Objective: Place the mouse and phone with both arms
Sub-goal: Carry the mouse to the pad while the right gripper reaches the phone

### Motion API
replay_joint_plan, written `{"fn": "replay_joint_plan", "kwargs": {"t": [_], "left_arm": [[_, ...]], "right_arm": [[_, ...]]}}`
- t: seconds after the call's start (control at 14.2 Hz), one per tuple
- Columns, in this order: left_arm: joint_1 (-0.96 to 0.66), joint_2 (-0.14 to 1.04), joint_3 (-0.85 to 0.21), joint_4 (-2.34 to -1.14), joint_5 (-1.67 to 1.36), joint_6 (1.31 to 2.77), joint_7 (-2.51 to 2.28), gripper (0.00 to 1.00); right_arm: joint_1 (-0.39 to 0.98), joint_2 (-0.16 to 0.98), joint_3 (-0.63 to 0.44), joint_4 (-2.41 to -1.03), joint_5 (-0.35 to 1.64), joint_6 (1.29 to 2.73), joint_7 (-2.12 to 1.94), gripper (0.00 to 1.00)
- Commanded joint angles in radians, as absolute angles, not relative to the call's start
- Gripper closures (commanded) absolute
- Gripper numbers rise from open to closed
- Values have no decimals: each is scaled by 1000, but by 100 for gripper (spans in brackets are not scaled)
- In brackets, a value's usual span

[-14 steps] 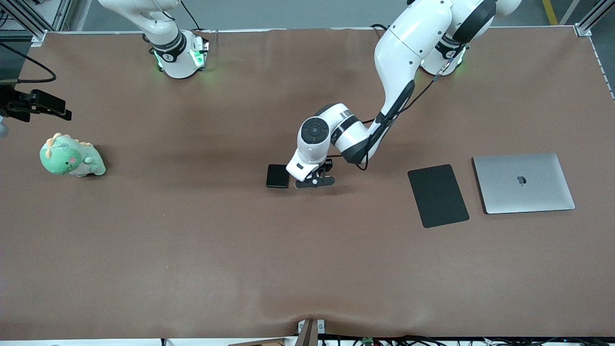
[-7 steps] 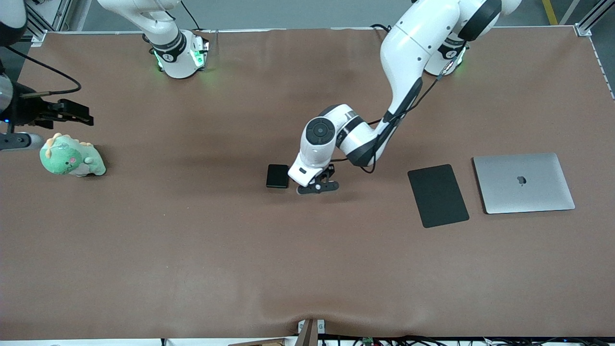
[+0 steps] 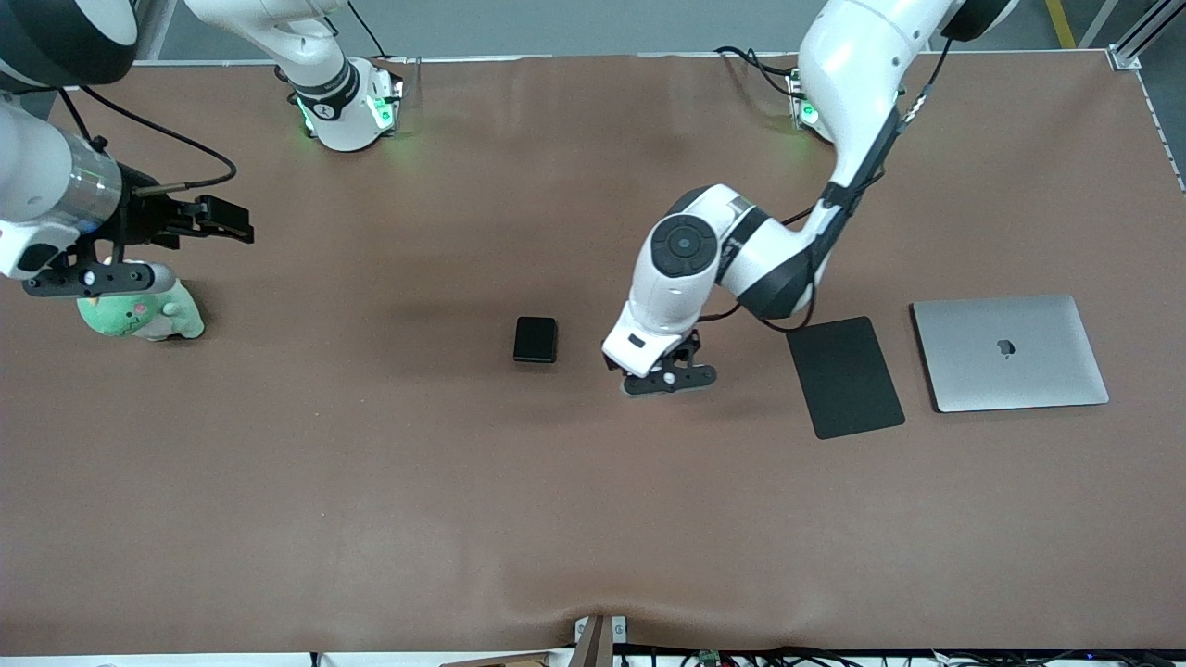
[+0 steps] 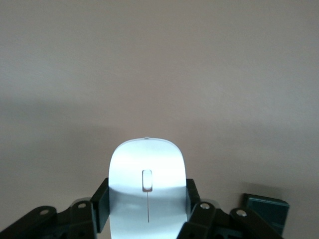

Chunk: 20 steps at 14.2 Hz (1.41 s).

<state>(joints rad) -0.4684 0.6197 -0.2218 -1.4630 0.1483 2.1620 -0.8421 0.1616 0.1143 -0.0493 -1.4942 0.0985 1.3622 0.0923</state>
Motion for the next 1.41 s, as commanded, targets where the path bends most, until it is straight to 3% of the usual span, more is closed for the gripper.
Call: {"fn": "replay_joint_plan", "kwargs": {"t": [0.0,0.35,0.7,0.99,1.34], "left_arm": [[-424,565,-227,-1494,173,2111,-783,95],[-310,508,-230,-1503,173,1988,-620,95],[-137,482,-233,-1595,175,1991,-456,94],[-55,476,-233,-1728,175,2084,-454,94],[6,445,-233,-1972,175,2368,-440,94]], "right_arm": [[205,136,-55,-1497,121,1400,170,0],[270,201,-55,-1499,187,1479,279,0],[344,273,-55,-1502,187,1558,362,0],[394,320,-55,-1506,187,1618,391,0],[462,403,-55,-1517,184,1704,448,0]]}}
